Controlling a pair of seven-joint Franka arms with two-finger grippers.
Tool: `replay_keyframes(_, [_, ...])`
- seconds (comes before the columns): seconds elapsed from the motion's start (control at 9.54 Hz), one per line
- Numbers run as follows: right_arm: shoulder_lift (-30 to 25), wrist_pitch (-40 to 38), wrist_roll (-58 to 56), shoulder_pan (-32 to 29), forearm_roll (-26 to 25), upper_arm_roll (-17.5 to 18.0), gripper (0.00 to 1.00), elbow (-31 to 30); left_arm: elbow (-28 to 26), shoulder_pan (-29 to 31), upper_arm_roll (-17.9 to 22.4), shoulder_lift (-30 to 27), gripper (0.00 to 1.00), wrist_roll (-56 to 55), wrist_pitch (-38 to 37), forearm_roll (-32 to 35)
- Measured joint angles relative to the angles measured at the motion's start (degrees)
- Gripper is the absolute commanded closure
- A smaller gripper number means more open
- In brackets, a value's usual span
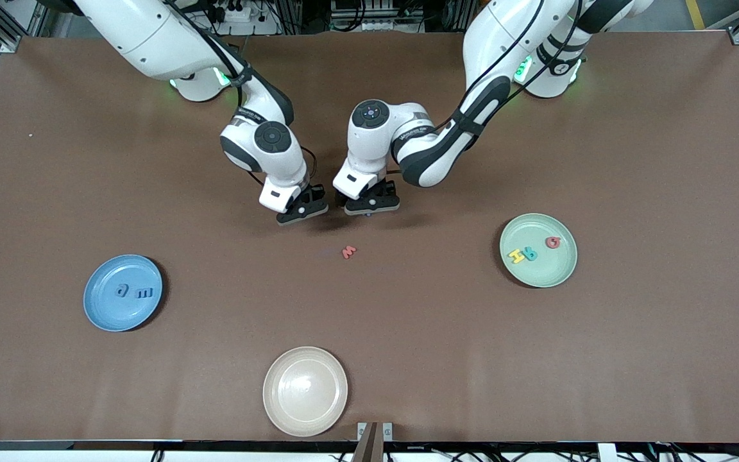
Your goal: Sort upper and lower case letters into plates
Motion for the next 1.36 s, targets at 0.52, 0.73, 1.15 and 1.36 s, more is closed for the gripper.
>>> replay_keyframes(0.52, [-1.91,-2.15,-1.74,-8.04,-0.22,-1.25,1.00,3.50,-0.04,-0.37,0.13,1.98,0.00,0.00,0.47,0.08])
replay_keyframes(0.73, [-2.73,-2.52,-5.49,-9.82,-0.25,-5.91,1.00,6.17,-0.04,-1.36,0.14,2.98,0.00,0.00,0.98,0.08])
replay_keyframes(1.15, [-3.08,-3.22,-18.73,-13.65,-0.28,-16.15,1.00,12.42,0.03,-2.62,0.24,4.12,0.11,1.49,1.02,0.72])
replay_keyframes(1.36, [-3.07,-3.28,-23.80,-14.37,-0.28,-20.85,1.00,13.41,0.08,-2.64,0.26,4.14,0.13,2.56,1.00,0.73])
